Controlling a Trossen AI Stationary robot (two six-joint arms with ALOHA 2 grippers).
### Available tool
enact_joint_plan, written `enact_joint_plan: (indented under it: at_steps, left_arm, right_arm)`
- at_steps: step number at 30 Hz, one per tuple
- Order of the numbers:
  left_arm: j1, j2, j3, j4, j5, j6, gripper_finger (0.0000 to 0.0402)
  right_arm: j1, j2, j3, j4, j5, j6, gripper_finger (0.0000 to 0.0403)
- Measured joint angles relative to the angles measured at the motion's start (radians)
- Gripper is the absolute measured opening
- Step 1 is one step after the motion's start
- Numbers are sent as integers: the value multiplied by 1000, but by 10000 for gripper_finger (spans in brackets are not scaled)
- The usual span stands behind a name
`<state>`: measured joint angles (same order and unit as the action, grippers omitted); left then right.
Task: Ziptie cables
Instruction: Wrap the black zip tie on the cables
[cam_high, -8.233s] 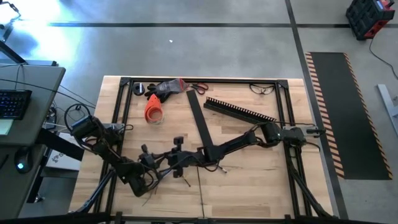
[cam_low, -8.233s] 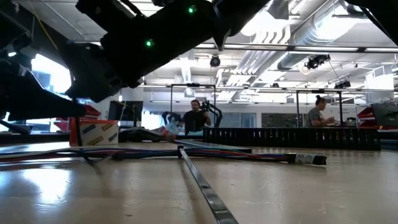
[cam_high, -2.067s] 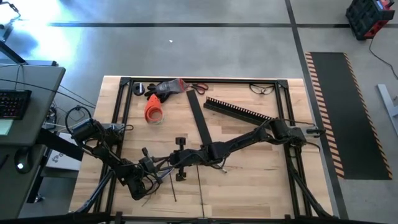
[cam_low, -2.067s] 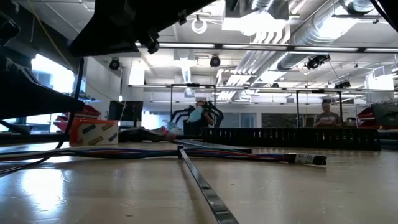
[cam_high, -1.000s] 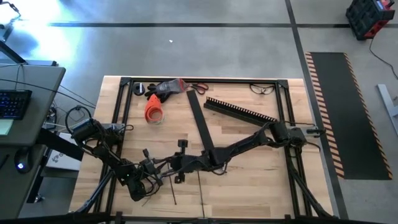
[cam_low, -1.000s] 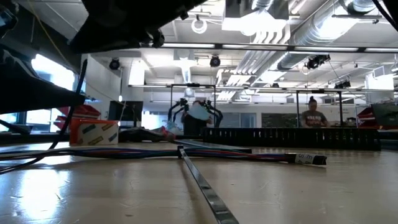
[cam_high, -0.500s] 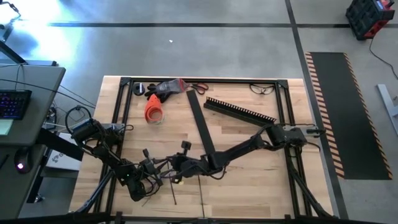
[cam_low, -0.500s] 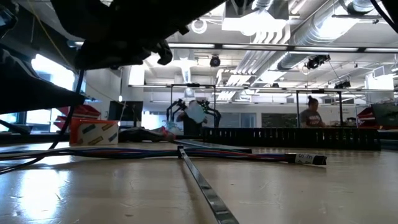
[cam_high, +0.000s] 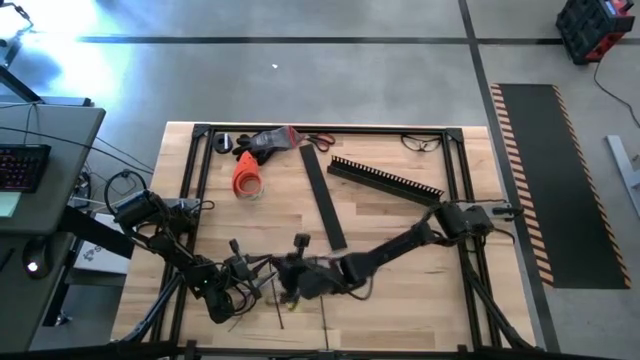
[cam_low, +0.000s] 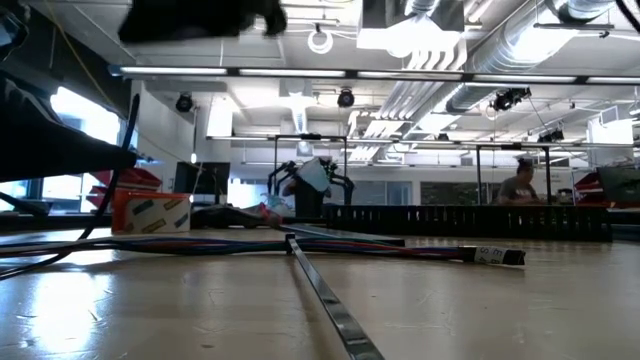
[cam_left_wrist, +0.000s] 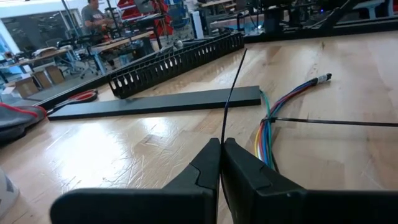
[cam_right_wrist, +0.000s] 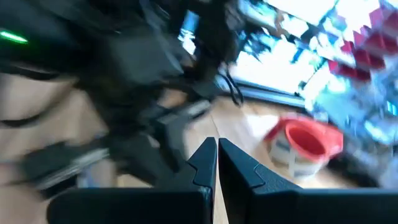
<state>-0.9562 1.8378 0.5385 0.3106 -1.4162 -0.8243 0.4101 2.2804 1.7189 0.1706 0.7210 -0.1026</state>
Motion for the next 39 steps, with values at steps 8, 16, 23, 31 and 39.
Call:
enact_joint_plan:
  at_steps: [8,16,23,31,39]
  left_arm:
    - [0,0,0,-7,0,-4,0]
    - [17,0,0,-16,0,-51,0]
    - [27,0,0,-16,28,-82,0]
    - [27,0,0,-15,32,-88,0]
    - [27,0,0,-11,39,-90,0]
  right_arm:
    - [55,-25,1,-184,-510,-247,2]
    - [41,73,0,-235,-666,-403,104]
    - [66,138,0,-149,-659,-692,176]
    - [79,207,58,-30,-629,-709,162]
    - [50,313,338,-384,-702,-685,161]
